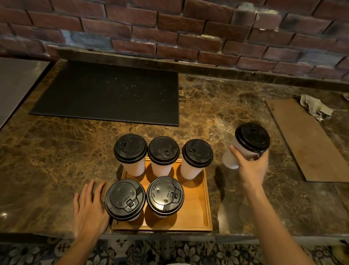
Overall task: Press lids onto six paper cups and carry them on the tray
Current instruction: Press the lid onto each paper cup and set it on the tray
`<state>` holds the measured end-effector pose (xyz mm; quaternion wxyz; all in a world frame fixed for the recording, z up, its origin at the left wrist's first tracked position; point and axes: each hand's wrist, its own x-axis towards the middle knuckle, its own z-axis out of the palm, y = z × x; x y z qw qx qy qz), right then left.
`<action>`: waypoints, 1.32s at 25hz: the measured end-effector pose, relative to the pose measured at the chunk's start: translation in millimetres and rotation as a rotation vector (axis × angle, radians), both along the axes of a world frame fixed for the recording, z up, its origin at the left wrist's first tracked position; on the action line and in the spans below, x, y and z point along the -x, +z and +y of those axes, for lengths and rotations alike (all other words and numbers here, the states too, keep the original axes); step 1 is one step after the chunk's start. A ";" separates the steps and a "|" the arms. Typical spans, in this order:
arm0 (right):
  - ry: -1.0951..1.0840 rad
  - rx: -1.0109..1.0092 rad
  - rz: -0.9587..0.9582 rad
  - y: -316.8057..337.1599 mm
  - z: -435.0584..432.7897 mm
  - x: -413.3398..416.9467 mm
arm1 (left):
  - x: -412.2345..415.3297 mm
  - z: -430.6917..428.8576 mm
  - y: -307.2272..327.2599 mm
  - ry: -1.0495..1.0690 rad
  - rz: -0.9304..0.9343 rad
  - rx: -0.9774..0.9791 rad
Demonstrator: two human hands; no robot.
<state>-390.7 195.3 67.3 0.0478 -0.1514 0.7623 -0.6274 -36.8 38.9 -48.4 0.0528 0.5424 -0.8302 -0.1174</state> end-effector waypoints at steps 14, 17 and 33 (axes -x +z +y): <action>0.424 0.035 0.158 134.7 -22.1 -98.3 | -4.3 -10.0 -7.1 -0.002 0.046 -0.085; 0.528 0.007 0.182 139.1 -24.4 -125.8 | -7.4 -14.3 -7.8 -0.016 0.035 -0.144; 0.719 -0.039 0.214 162.7 -28.0 -169.8 | 19.5 -3.1 227.4 -0.524 1.119 -0.615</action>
